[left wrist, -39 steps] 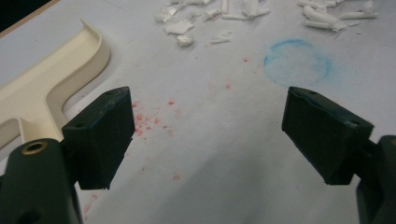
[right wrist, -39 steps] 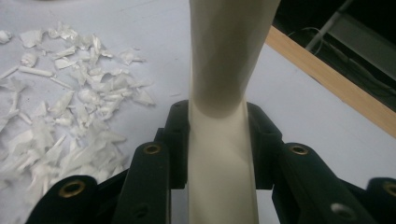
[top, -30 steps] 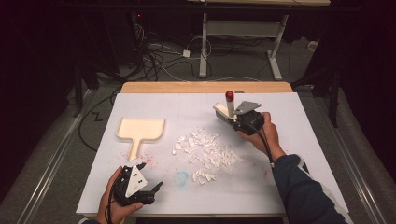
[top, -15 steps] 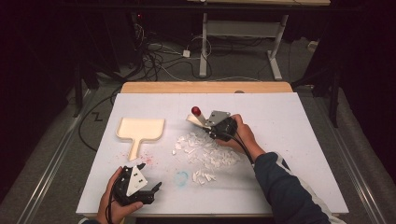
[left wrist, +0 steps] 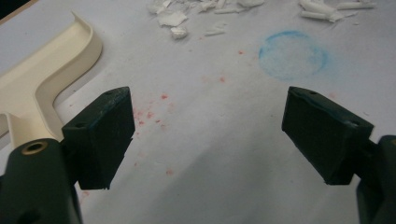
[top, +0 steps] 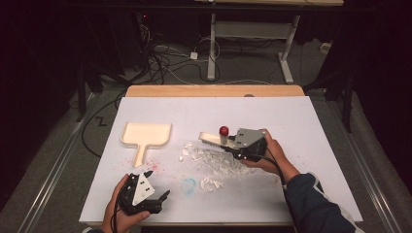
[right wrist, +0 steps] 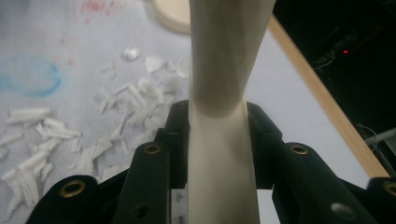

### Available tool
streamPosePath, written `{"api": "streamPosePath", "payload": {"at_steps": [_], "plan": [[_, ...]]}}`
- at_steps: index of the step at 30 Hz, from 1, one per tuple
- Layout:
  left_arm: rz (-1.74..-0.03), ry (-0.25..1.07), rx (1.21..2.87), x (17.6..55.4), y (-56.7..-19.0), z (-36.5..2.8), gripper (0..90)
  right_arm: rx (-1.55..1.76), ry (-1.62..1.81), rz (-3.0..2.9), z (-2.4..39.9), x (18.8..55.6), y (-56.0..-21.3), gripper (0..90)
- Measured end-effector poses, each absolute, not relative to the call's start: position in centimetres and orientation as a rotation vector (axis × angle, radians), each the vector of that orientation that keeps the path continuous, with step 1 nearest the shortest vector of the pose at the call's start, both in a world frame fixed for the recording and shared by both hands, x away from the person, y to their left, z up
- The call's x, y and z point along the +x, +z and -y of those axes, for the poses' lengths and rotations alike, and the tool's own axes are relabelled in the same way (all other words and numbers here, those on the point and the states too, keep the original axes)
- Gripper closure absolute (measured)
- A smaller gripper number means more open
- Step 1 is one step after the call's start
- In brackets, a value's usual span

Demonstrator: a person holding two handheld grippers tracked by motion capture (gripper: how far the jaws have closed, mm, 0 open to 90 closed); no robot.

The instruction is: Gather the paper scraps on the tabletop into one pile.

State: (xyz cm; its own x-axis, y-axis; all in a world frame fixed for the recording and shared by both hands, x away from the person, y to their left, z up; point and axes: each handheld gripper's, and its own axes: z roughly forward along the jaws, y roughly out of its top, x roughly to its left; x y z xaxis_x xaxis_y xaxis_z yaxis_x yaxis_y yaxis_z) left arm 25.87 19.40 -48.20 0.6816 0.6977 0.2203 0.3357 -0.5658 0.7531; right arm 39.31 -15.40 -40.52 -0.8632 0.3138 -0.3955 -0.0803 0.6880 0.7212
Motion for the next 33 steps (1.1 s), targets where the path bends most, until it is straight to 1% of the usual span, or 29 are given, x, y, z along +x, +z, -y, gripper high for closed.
{"api": "streamPosePath", "payload": {"at_steps": [3, 9, 14, 17, 19, 21, 30, 33], "plan": [[-0.789, 0.661, 2.192, 25.9, -48.2, -19.3, 16.5, 0.297, 1.098, -2.348, 17.4, 38.7, -39.1, 68.5], [-0.786, 0.659, 2.200, 25.8, -48.2, -19.3, 16.5, 0.540, 0.991, -2.292, 21.5, 36.6, -37.8, 68.4], [-0.774, 0.665, 2.209, 25.7, -48.1, -19.1, 16.5, 0.766, 0.862, -2.260, 24.6, 34.0, -39.2, 68.4], [-0.763, 0.667, 2.218, 25.8, -48.1, -18.9, 16.5, 0.906, 0.775, -2.231, 25.5, 33.4, -40.4, 68.4], [-0.755, 0.668, 2.218, 25.9, -48.1, -18.7, 16.6, 0.953, 0.725, -2.225, 24.9, 33.5, -41.3, 68.4], [-0.749, 0.666, 2.218, 26.0, -48.1, -18.5, 16.5, 0.961, 0.721, -2.228, 23.3, 33.5, -41.9, 68.4], [-0.715, 0.641, 2.219, 26.3, -48.1, -18.2, 16.5, 0.795, 0.728, -2.270, 13.2, 33.1, -43.5, 68.1], [-0.708, 0.628, 2.223, 26.4, -48.2, -18.1, 16.5, 0.723, 0.761, -2.275, 10.7, 33.2, -43.4, 68.3]]}}
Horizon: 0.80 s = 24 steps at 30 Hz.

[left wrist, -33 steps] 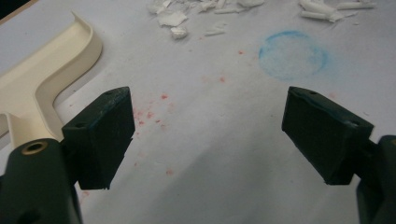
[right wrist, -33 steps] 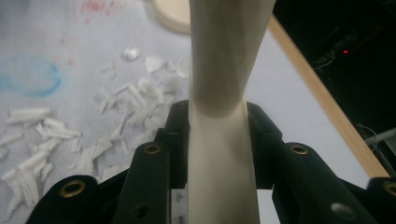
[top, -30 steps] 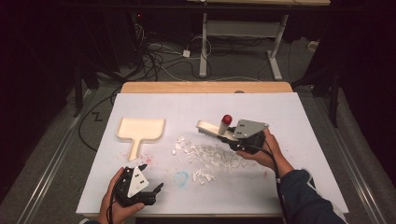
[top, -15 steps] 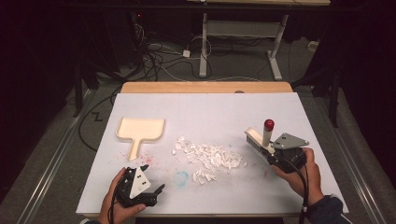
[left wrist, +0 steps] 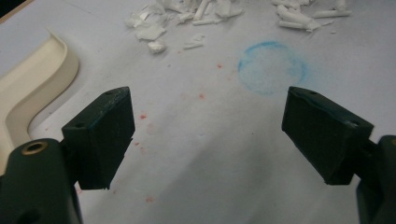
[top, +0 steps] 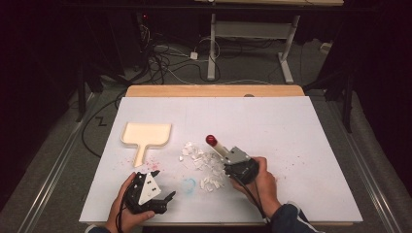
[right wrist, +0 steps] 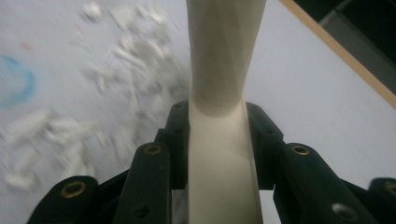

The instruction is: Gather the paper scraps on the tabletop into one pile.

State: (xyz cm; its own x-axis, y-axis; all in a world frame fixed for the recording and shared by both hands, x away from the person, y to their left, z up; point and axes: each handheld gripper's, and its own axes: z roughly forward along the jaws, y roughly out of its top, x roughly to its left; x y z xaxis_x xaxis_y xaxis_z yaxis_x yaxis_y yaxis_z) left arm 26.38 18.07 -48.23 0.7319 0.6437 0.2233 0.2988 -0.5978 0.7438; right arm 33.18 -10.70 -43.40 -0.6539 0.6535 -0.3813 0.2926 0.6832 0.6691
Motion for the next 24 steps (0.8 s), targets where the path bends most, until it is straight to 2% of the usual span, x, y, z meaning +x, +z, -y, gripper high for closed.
{"api": "streamPosePath", "payload": {"at_steps": [3, 7, 15, 24], "plan": [[-0.699, 0.631, 2.230, 26.4, -48.3, -18.0, 16.5, 0.695, 0.793, -2.278, 9.7, 33.4, -42.8, 68.4], [-0.711, 0.634, 2.227, 26.4, -48.3, -18.4, 16.5, 0.705, 0.866, -2.279, 10.9, 33.7, -41.5, 68.4], [-0.719, 0.659, 2.244, 26.2, -48.3, -18.5, 16.5, 0.676, 0.938, -2.244, 16.5, 32.3, -39.2, 68.3], [-0.727, 0.673, 2.241, 26.0, -48.2, -18.7, 16.5, 0.737, 0.898, -2.320, 22.7, 30.9, -39.2, 68.4]]}}
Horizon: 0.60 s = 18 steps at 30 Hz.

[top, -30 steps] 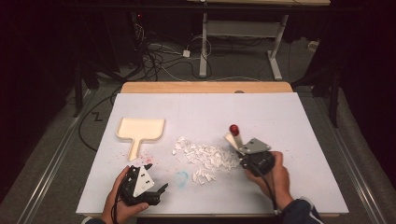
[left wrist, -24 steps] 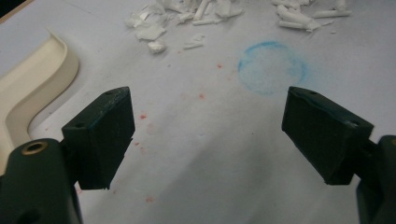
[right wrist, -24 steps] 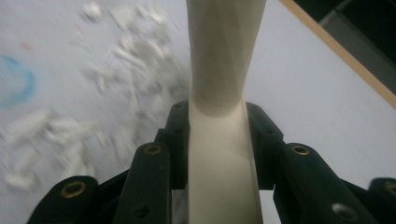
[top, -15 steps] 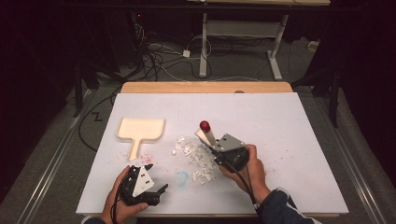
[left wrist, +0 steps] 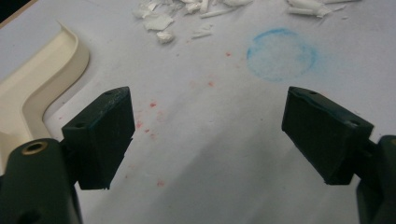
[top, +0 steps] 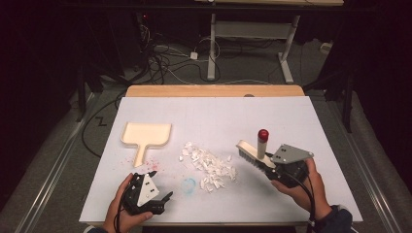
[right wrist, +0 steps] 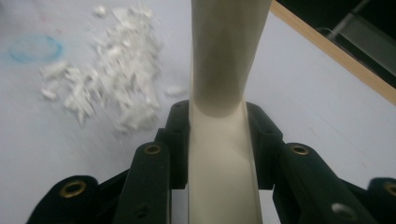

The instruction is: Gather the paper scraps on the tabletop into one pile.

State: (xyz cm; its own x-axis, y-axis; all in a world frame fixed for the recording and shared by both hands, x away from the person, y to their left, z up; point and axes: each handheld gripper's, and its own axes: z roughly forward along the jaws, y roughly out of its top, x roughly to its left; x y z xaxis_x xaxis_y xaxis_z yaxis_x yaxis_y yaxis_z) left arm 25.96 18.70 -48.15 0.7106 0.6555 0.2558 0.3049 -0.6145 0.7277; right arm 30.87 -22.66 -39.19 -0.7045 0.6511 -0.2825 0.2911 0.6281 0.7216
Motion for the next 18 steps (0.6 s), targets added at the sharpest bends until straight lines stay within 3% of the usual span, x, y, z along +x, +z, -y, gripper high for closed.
{"api": "streamPosePath", "payload": {"at_steps": [6, 18], "plan": [[-0.716, 0.672, 2.248, 25.9, -48.2, -18.5, 16.5, 0.803, 0.839, -2.285, 23.2, 31.8, -40.7, 68.4], [-0.717, 0.661, 2.259, 26.1, -48.4, -18.5, 16.5, 0.696, 0.961, -2.404, 16.3, 33.1, -41.4, 68.4]]}}
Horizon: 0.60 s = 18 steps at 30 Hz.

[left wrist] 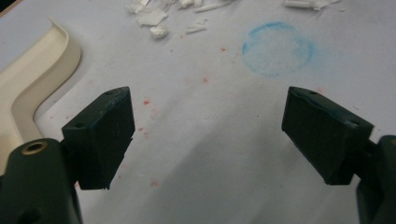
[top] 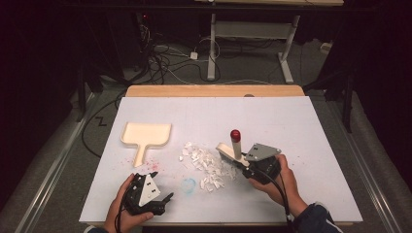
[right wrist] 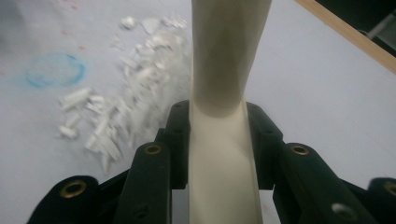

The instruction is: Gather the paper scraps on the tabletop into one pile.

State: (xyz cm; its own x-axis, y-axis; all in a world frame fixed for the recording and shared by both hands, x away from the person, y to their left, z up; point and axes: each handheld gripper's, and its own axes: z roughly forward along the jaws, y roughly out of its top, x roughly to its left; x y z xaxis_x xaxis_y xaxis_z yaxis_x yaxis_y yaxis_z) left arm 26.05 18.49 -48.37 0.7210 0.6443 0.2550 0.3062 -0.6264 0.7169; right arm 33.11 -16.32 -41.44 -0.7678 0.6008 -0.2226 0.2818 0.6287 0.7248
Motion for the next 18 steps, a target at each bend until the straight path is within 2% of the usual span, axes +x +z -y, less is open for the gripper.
{"api": "streamPosePath", "payload": {"at_steps": [5, 11, 14, 18], "plan": [[-0.731, 0.666, 2.251, 26.0, -48.3, -18.6, 16.5, 0.637, 0.989, -2.363, 15.8, 32.3, -40.3, 68.4], [-0.759, 0.684, 2.227, 25.9, -48.2, -18.9, 16.5, 0.577, 1.158, -2.371, 18.9, 30.3, -37.8, 68.4], [-0.801, 0.739, 2.218, 25.9, -48.1, -19.5, 16.5, 0.475, 1.267, -2.459, 19.5, 28.7, -38.0, 68.4], [-0.861, 0.783, 2.140, 26.0, -47.6, -20.7, 16.5, 0.305, 1.299, -2.595, 18.0, 27.5, -39.5, 68.4]]}}
